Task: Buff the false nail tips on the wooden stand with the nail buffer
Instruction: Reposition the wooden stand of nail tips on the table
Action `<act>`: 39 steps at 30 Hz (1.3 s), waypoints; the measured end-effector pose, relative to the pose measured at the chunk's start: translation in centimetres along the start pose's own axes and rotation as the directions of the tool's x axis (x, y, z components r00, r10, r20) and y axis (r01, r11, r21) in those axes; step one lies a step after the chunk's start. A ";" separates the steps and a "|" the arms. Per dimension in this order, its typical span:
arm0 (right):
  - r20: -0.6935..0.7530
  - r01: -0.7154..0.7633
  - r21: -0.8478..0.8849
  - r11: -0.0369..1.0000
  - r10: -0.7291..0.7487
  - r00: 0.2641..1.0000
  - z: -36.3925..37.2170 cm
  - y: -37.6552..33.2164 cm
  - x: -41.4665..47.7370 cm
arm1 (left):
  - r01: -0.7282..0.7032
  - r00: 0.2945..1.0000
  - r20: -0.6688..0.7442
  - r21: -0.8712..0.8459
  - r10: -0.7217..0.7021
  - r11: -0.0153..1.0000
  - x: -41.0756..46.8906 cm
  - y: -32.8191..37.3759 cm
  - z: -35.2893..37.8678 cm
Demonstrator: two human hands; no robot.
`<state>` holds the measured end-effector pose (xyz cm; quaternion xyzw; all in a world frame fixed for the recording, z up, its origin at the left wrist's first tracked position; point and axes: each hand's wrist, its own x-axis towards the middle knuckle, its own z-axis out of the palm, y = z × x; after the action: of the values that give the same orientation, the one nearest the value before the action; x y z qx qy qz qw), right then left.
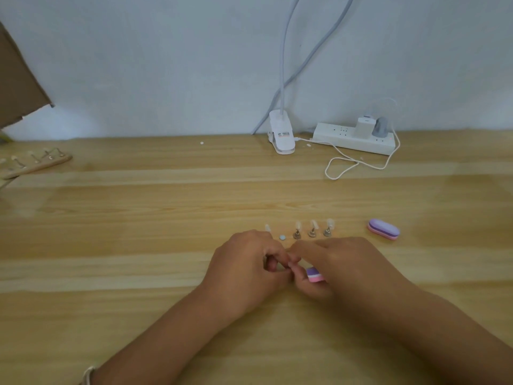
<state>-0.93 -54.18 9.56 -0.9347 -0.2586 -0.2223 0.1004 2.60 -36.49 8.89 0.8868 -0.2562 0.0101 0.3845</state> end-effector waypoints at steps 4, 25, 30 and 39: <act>-0.004 0.078 -0.072 0.994 -0.079 0.997 -0.2 -0.4 0.2 | -0.002 1.000 0.006 0.034 0.002 0.999 0.1 0.1 0.1; 0.048 -0.315 0.186 0.931 0.312 0.949 -2.5 0.4 -0.7 | -0.072 0.996 -0.035 0.159 0.078 0.985 -0.4 0.3 0.2; 0.147 -0.396 0.145 0.907 0.376 0.915 -3.0 0.7 -0.7 | -0.059 0.998 0.007 0.097 0.058 0.994 -0.5 0.2 0.1; -0.040 -0.176 0.180 0.968 0.186 0.982 -2.0 0.7 -0.8 | -0.143 0.964 -0.232 -0.043 0.130 0.989 -0.6 0.4 0.0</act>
<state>-1.96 -55.73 10.90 -0.9353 -0.1880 -0.2147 0.2094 1.95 -36.44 9.03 0.8482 -0.2708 0.1310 0.4360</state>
